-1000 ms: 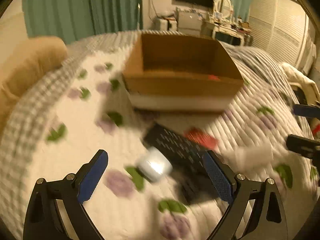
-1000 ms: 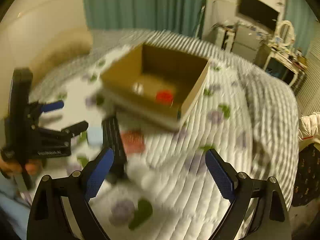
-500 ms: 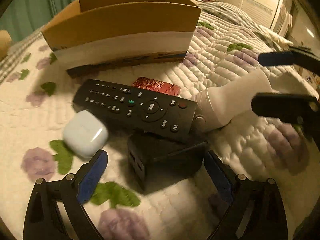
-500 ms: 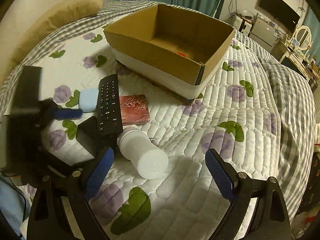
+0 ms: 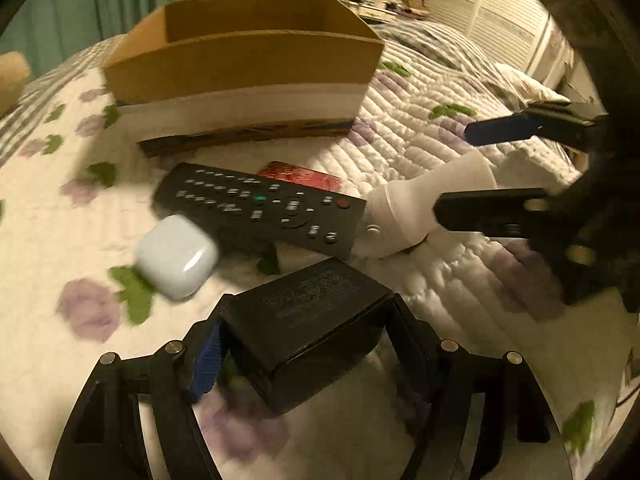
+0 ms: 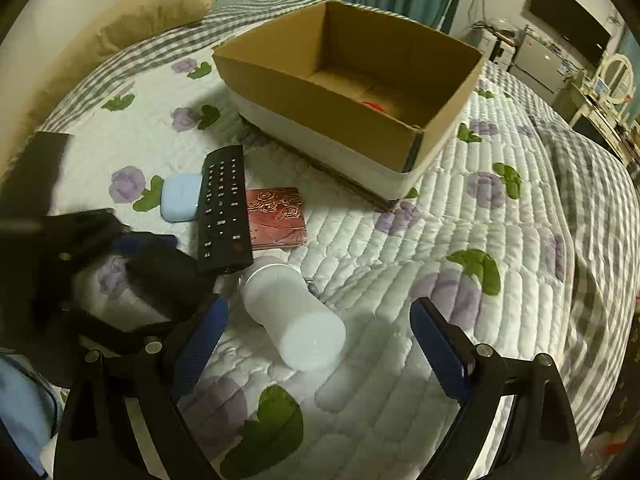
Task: Organize rigid objects
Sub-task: 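Grasp the white plastic bottle with the right tool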
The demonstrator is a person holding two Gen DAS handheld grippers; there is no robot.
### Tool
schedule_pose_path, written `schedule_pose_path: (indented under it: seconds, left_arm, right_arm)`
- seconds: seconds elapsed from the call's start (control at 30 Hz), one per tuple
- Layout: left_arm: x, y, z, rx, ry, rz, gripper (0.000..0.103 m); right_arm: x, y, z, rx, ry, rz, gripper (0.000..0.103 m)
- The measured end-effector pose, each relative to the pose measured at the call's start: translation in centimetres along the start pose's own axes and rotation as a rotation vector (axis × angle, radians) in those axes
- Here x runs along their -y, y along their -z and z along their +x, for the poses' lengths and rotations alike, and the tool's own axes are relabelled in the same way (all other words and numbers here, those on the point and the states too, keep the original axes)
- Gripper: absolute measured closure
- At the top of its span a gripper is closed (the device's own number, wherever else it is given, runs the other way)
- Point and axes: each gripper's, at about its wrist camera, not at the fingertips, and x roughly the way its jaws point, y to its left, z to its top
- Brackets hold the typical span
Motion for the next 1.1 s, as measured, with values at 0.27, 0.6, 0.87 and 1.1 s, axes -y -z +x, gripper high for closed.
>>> schedule_pose_path:
  seconds: [0.27, 0.6, 0.87, 1.1]
  left_arm:
    - [-3.1, -0.2, -1.6, 0.012, -0.113, -0.038, 0.028]
    - [-5.8, -1.2, -2.3, 0.043, -0.156, -0.075, 0.028]
    - [-5.5, -3.9, -4.9, 0.095, -0.147, -0.068, 0.028]
    - [-5.6, -12.1, -8.6, 0.238, -0.129, -0.052, 0.028]
  right_arm:
    - [-2.4, -1.7, 3.3, -0.113, -0.013, -0.13, 0.024]
    - [-4.5, -1.3, 4.1, -0.137, 0.065, -0.223, 0.058]
    - [-3.9, -3.0, -3.0, 0.052, 0.072, -0.15, 0.058]
    - [-0.8, -9.4, -8.8, 0.28, 0.139, -0.026, 0.058]
